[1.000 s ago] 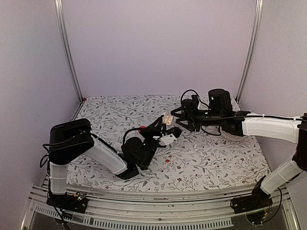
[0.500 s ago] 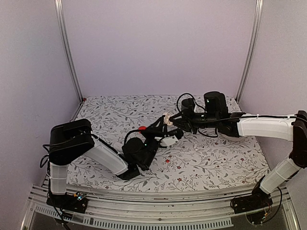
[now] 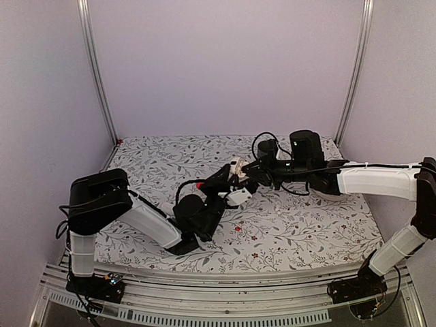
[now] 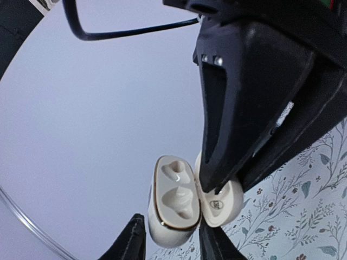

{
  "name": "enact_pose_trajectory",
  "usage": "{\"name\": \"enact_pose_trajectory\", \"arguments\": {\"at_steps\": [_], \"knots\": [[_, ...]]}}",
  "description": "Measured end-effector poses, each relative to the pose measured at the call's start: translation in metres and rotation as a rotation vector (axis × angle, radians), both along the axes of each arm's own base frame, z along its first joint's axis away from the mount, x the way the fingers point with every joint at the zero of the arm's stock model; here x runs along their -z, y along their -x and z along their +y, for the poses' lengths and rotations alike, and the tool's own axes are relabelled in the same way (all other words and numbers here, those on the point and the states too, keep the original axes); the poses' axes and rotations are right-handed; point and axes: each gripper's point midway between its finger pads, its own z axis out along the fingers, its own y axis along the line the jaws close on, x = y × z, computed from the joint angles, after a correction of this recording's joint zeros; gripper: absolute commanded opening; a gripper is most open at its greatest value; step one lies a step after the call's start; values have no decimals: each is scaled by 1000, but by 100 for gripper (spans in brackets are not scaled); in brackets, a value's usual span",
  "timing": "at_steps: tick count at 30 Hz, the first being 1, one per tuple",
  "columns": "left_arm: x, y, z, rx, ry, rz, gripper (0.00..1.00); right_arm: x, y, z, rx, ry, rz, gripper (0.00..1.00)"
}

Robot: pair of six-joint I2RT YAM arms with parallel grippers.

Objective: Insert the wireless bluetooth earbuds into the charging case
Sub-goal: Pass from the left arm to the right, then pass from the right arm to the left

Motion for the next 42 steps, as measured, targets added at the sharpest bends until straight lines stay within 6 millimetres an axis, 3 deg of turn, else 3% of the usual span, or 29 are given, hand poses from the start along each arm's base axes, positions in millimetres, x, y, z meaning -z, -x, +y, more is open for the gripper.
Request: {"name": "enact_pose_trajectory", "arguments": {"at_steps": [3,6,12,17,21,24,30,35,42], "knots": [[-1,3,1,32,33,32,61,2,-3,-3,12,28,-17,3],[-7,9,0,106,47,101,62,2,-7,-9,20,73,-44,3],[-39,34,-14,383,137,264,62,-19,-27,-34,15,172,-173,4],[-31,46,-16,569,140,467,62,-39,-29,-44,-89,271,-323,4],[-17,53,-13,706,138,662,61,-46,-11,-42,-233,334,-422,4],[-18,52,-5,794,172,785,60,-53,7,-44,-329,358,-493,4],[-36,57,2,963,219,953,57,-63,41,-39,-485,411,-611,4],[-53,77,0,1106,214,1036,51,-60,72,-23,-613,448,-674,4],[-45,102,-2,1234,186,1168,47,-62,86,-14,-685,511,-717,4]]}}
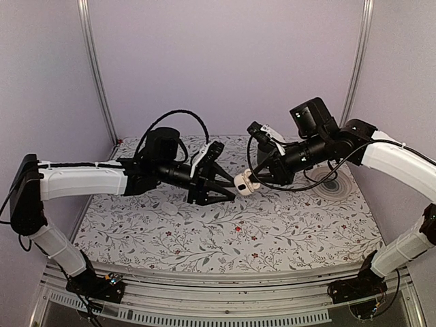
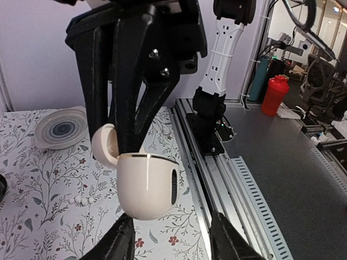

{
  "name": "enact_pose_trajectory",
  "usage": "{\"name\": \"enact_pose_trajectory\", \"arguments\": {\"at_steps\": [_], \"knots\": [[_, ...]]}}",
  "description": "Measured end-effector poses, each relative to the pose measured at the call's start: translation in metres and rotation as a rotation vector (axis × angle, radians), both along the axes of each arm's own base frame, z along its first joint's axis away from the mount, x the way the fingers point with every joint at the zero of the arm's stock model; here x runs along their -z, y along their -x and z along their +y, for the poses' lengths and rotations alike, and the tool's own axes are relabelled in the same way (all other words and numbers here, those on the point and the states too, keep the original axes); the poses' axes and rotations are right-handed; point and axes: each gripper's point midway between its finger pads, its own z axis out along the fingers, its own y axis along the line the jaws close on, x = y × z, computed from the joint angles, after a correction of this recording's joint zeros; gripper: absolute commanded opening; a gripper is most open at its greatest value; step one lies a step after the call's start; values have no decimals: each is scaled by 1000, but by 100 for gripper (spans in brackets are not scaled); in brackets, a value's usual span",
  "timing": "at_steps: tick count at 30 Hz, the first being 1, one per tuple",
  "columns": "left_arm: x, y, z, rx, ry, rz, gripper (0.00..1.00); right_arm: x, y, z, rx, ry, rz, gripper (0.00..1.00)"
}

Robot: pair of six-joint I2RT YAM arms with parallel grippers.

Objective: Insert the wireless bluetooth earbuds into the charging case
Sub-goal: Pass from the right arm to the left

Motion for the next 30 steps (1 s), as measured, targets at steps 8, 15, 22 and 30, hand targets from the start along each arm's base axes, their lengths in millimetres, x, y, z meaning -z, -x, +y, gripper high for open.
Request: {"name": "enact_pose_trajectory", "arguments": {"at_steps": [8,15,22,30], "knots": [[12,9,-1,61,-29,68,45,0,4,7,-26,68,-35,3],[10,12,-2,78,-28,74,42,14,8,12,-49,126,-27,3],[16,12,-5,84,-40,88,42,7,9,14,-56,133,-48,4],[21,10,-7,82,-49,100,38,8,12,14,-58,147,-53,3]]}}
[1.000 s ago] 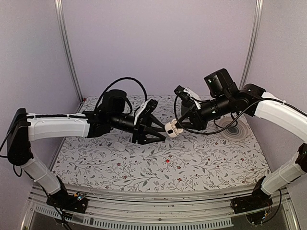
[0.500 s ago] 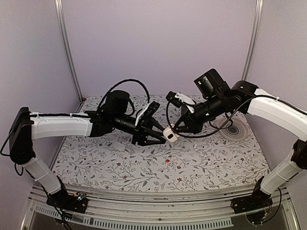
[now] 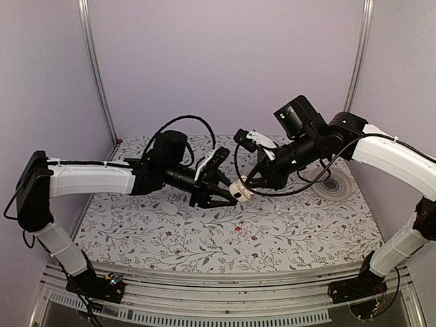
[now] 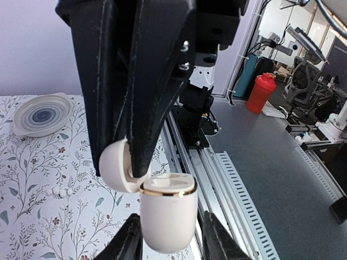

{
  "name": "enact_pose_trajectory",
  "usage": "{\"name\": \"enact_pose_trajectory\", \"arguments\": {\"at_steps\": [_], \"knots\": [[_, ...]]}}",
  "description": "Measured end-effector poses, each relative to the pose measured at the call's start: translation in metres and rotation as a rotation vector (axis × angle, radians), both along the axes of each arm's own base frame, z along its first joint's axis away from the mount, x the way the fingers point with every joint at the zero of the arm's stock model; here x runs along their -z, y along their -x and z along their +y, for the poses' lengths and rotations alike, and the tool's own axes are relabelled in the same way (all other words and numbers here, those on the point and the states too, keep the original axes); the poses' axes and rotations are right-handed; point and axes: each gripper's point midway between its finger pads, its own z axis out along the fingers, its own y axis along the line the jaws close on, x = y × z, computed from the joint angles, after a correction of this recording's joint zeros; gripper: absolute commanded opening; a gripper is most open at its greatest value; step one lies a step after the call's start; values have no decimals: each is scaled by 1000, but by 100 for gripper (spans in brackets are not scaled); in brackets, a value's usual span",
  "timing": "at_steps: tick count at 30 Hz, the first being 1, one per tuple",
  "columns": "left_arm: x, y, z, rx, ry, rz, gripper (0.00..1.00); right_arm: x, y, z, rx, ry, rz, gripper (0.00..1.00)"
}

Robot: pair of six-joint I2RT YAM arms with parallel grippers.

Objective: Insert the wireless bluetooth earbuds into the charging case
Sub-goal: Pass from the right arm to the left

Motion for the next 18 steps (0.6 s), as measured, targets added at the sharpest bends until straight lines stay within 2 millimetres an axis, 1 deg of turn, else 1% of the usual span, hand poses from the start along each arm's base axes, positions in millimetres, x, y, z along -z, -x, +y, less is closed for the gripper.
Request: {"name": "enact_pose_trajectory", "arguments": {"at_steps": [6,10,14,16,17,18], "knots": [[-4,-1,-1,2,7,0,35,7,1,1,4,30,-7,3],[-4,-1,-2,3,6,5,29,7,-1,2,9,39,-17,3],[-1,-2,-3,5,0,14,17,6,-1,2,9,42,-23,3],[1,-2,-4,5,-2,13,6,7,-1,1,7,47,-26,4],[1,-2,-4,5,-2,16,3,7,-1,1,7,48,-26,5],[1,-2,-4,5,-3,18,0,7,-2,1,7,49,-28,9]]}}
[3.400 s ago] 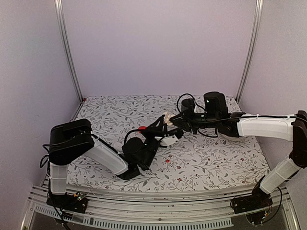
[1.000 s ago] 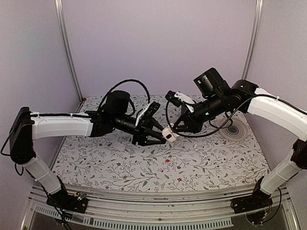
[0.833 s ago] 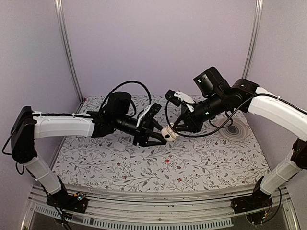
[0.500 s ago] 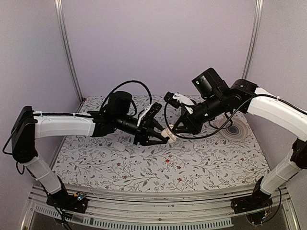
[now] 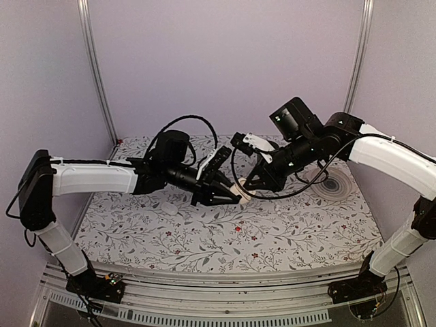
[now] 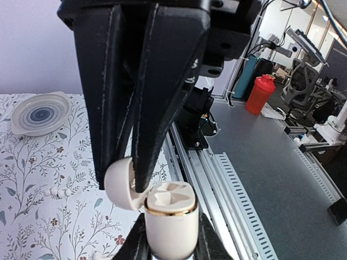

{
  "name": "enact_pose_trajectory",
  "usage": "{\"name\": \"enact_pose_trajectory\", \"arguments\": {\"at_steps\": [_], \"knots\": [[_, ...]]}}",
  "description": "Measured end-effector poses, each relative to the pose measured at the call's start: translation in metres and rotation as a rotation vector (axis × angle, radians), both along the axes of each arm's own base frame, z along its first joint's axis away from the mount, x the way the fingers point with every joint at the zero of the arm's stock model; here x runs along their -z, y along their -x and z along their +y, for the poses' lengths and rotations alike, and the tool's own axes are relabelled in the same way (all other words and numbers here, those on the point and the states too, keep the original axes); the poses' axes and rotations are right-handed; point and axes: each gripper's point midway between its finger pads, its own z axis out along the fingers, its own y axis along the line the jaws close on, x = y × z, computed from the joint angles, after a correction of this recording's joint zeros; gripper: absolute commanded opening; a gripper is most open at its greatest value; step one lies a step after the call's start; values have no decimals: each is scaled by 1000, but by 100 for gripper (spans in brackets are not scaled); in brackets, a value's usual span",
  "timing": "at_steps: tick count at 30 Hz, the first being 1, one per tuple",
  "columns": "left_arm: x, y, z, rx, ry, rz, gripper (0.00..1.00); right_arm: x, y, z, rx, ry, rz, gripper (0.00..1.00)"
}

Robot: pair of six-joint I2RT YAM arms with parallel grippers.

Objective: Insert the wireless bluetooth earbuds into the charging case
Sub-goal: Pass from the right arm to the left

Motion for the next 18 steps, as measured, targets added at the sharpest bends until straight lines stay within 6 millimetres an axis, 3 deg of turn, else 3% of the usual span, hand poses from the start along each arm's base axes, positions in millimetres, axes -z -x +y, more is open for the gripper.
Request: {"name": "enact_pose_trajectory", "arguments": {"at_steps": [4,7,13,18], "knots": [[0,-1,0,-2,3,-8,0,0,0,0,1,0,0,37],[3,0,1,-11,13,-21,0,-3,-5,1,13,-15,-19,46],[7,5,12,-43,49,-53,0,-15,-16,-8,70,-76,-40,49],[-2,6,20,-95,110,-86,0,-26,-25,-18,131,-130,-48,54]]}}
